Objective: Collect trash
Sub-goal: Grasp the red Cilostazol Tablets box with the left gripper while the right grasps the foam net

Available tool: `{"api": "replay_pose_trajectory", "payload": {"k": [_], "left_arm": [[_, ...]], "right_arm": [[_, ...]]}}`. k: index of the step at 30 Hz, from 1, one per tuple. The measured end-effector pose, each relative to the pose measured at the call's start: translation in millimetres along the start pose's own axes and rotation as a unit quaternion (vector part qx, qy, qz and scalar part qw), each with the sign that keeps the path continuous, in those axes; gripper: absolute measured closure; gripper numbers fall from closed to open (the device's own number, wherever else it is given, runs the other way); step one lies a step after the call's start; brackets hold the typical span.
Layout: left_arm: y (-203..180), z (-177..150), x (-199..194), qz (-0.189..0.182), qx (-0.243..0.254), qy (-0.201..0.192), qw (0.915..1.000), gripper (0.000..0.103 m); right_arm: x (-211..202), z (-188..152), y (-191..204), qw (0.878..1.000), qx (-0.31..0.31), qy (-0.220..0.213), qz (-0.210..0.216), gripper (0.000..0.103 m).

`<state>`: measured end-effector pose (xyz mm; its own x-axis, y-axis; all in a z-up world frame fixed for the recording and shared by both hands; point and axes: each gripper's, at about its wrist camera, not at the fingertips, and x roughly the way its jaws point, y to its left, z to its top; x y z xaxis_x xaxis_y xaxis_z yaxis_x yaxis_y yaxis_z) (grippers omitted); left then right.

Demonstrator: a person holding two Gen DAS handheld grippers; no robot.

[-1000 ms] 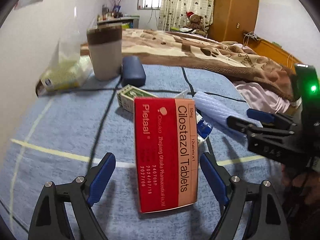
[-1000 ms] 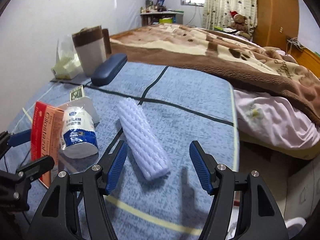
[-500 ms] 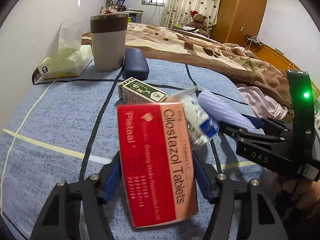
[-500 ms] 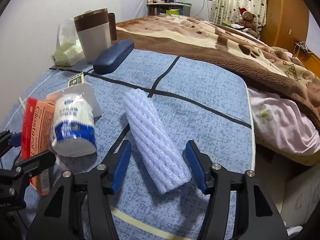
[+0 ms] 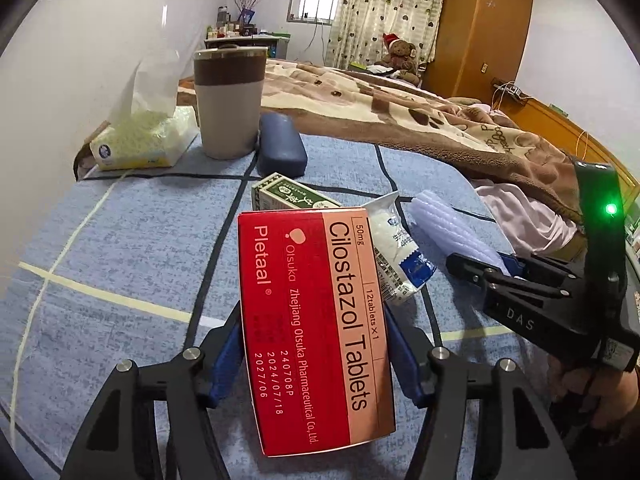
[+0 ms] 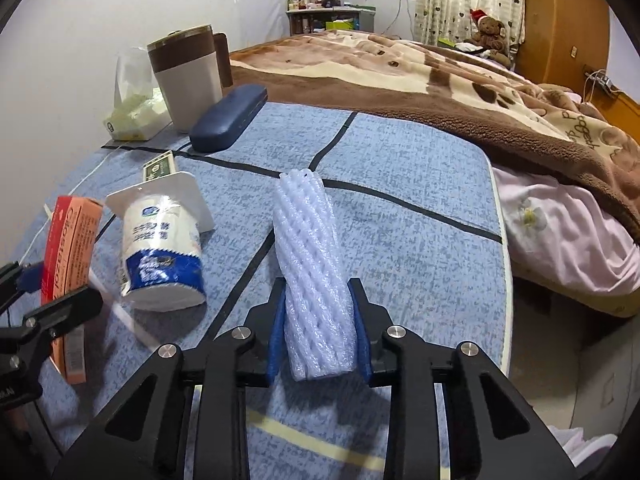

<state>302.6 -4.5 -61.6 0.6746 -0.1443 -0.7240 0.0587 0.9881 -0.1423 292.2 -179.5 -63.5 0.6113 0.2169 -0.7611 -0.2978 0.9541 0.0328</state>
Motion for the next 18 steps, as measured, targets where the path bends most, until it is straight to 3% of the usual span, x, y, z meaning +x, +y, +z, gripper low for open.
{"api": "replay_pose_trajectory", "payload": {"k": [18], "left_arm": [[-22.7, -13.9, -62.4, -0.015, 0.024, -0.041, 0.9988, 0.039]], "right_arm": [[-68.6, -28.2, 1.8, 0.996, 0.057, -0.063, 0.012, 0.073]]}}
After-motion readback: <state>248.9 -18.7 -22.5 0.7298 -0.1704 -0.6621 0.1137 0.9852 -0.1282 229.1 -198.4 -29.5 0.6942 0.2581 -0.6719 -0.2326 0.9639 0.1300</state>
